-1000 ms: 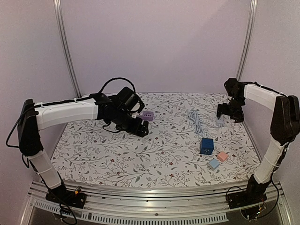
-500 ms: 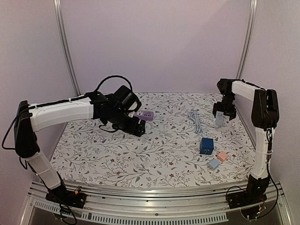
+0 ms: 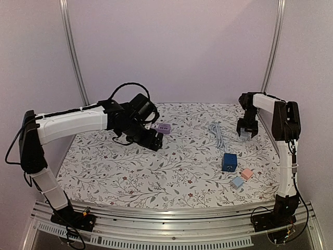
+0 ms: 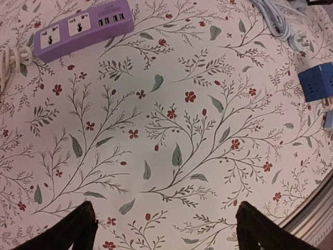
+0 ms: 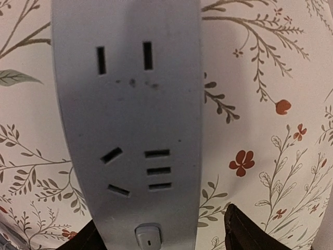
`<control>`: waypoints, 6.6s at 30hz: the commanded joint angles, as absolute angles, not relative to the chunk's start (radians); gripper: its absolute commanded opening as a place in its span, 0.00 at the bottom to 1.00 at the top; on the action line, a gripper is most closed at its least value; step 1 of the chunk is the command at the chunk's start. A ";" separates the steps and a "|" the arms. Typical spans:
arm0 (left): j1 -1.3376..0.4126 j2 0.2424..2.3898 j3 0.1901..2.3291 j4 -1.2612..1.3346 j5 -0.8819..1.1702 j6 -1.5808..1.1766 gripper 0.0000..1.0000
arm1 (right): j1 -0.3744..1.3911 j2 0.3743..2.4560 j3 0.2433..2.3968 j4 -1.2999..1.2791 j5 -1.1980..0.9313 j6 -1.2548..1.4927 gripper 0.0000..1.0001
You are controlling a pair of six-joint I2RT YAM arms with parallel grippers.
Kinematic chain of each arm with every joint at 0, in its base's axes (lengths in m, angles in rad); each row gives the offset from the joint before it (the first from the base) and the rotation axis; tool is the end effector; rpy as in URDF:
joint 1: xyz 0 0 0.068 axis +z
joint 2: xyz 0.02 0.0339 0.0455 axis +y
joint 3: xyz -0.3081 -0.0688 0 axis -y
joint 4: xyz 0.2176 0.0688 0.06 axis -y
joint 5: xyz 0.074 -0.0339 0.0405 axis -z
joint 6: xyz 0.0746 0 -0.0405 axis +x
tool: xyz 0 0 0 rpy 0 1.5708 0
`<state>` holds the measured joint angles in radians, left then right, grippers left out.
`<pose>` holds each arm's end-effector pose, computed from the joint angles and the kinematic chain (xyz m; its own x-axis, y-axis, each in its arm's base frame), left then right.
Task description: Insert the plug
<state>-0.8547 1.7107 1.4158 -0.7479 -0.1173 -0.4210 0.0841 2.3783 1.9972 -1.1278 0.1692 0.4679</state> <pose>0.2450 -0.2683 0.2848 -0.8079 0.3101 -0.5011 0.4167 0.9019 -0.1136 0.4754 0.0275 0.1540 -0.9203 0.3686 -0.1310 0.3839 0.9153 -0.1221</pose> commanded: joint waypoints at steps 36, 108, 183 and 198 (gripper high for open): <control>-0.870 1.720 1.414 -0.778 -0.180 -0.448 0.93 | 0.358 2.231 1.891 -1.135 -0.179 0.628 0.16; -0.867 0.792 0.931 -0.989 -0.135 -0.580 0.98 | 0.977 2.031 1.491 -1.027 -0.006 1.172 0.66; -0.873 1.622 1.576 -0.875 -0.038 -0.498 0.95 | 0.608 1.867 1.292 -1.096 0.155 0.663 0.75; -0.874 1.551 1.486 -0.868 -0.027 -0.529 0.94 | 0.602 1.867 1.276 -1.062 0.219 0.656 0.62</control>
<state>-0.8703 1.5753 1.5017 -0.8589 -0.0364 -0.5179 0.6140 1.8587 1.3025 -1.1034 0.1741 0.6640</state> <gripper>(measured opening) 0.944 0.655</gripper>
